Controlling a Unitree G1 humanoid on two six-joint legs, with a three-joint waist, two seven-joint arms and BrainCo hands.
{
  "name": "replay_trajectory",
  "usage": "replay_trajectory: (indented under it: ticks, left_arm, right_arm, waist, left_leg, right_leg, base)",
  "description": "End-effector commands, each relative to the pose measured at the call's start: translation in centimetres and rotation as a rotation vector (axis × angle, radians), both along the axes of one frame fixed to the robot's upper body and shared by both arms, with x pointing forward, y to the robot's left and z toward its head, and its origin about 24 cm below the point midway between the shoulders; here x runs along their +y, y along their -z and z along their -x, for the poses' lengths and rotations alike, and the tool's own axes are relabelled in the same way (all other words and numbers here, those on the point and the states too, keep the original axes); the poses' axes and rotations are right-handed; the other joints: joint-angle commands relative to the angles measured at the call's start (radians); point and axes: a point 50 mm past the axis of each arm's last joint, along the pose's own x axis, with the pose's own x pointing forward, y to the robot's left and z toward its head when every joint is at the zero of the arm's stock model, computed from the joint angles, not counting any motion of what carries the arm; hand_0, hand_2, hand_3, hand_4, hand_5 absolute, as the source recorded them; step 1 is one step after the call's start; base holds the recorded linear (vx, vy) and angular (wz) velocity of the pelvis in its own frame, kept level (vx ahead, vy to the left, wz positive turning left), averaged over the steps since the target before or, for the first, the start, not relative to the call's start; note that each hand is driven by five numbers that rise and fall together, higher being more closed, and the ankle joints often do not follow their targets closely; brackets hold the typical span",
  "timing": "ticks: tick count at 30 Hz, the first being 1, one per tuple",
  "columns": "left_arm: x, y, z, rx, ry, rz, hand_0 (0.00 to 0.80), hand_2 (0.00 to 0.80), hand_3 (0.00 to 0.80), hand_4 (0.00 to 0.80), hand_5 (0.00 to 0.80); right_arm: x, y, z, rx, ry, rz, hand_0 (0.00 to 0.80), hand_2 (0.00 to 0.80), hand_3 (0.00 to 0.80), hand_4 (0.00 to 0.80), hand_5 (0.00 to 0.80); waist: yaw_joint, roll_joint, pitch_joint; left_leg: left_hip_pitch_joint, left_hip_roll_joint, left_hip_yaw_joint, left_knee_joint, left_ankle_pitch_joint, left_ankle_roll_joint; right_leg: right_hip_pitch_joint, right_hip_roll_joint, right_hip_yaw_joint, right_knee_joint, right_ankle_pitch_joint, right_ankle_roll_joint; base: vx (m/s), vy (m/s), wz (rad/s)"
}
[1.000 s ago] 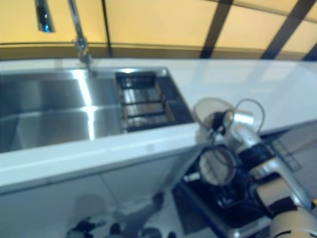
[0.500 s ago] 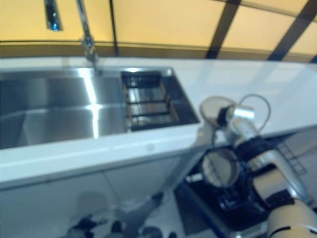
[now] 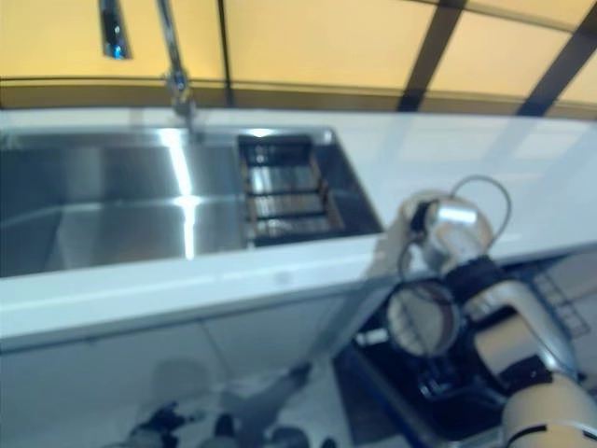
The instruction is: Take plates into dishwasher
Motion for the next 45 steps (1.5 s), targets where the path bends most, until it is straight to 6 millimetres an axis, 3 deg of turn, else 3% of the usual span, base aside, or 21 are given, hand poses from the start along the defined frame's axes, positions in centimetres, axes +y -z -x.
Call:
replay_trajectory:
  ticks: [1,9,20,31,45]
  left_arm:
    - [0.0,-0.9,-2.6,-0.047,0.082,-0.032,0.0,0.0,0.0,0.0,0.0]
    - [0.0,-0.9,-2.6,-0.047,0.093,-0.036,0.0,0.0,0.0,0.0,0.0]
    - [0.1,-0.8,-2.4,-0.047,0.082,-0.04,0.0,0.0,0.0,0.0,0.0]
    - [1.0,-0.8,-1.5,-0.042,0.05,-0.062,0.0,0.0,0.0,0.0,0.0]
    - [1.5,-0.6,-0.4,-0.026,0.036,-0.072,0.0,0.0,0.0,0.0,0.0]
  right_arm:
    - [-1.2,-4.0,-0.7,-0.153,0.027,0.145,0.8,0.8,0.8,0.8,0.8]
    - [-2.3,-3.4,-0.5,-0.197,0.036,0.129,0.8,0.8,0.8,0.8,0.8]
    - [-2.1,-4.8,-0.4,-0.316,-0.03,0.065,0.8,0.8,0.8,0.8,0.8]
    - [-4.1,-7.8,1.0,-0.455,-0.04,-0.249,0.8,0.8,0.8,0.8,0.8]
    - [-7.7,-8.8,2.3,-0.52,0.055,-0.527,0.8,0.8,0.8,0.8,0.8]
  waist:
    - [0.023,-0.011,0.012]
    - [0.02,-0.008,0.008]
    - [0.009,-0.006,0.003]
    - [-0.023,-0.024,-0.001]
    - [-0.042,-0.031,-0.01]
  left_leg:
    - [0.016,-0.012,-0.029,-0.002,-0.075,0.029]
    - [0.019,-0.011,-0.029,-0.002,-0.077,0.028]
    - [0.023,-0.009,-0.023,-0.002,-0.078,0.029]
    - [0.035,0.0,-0.009,-0.002,-0.083,0.026]
    - [0.05,0.007,0.003,-0.002,-0.089,0.022]
  right_leg:
    - [-0.008,-0.058,-0.023,0.048,-0.031,0.061]
    - [-0.008,-0.058,-0.022,0.048,-0.03,0.062]
    - [-0.007,-0.055,-0.016,0.044,-0.03,0.063]
    - [-0.005,-0.047,-0.003,0.045,-0.03,0.062]
    - [0.003,-0.041,0.007,0.04,-0.03,0.06]
  base:
    - [0.0,0.0,0.0]
    - [0.0,0.0,0.0]
    - [0.0,0.0,0.0]
    - [0.0,0.0,0.0]
    - [0.007,-0.004,-0.02]
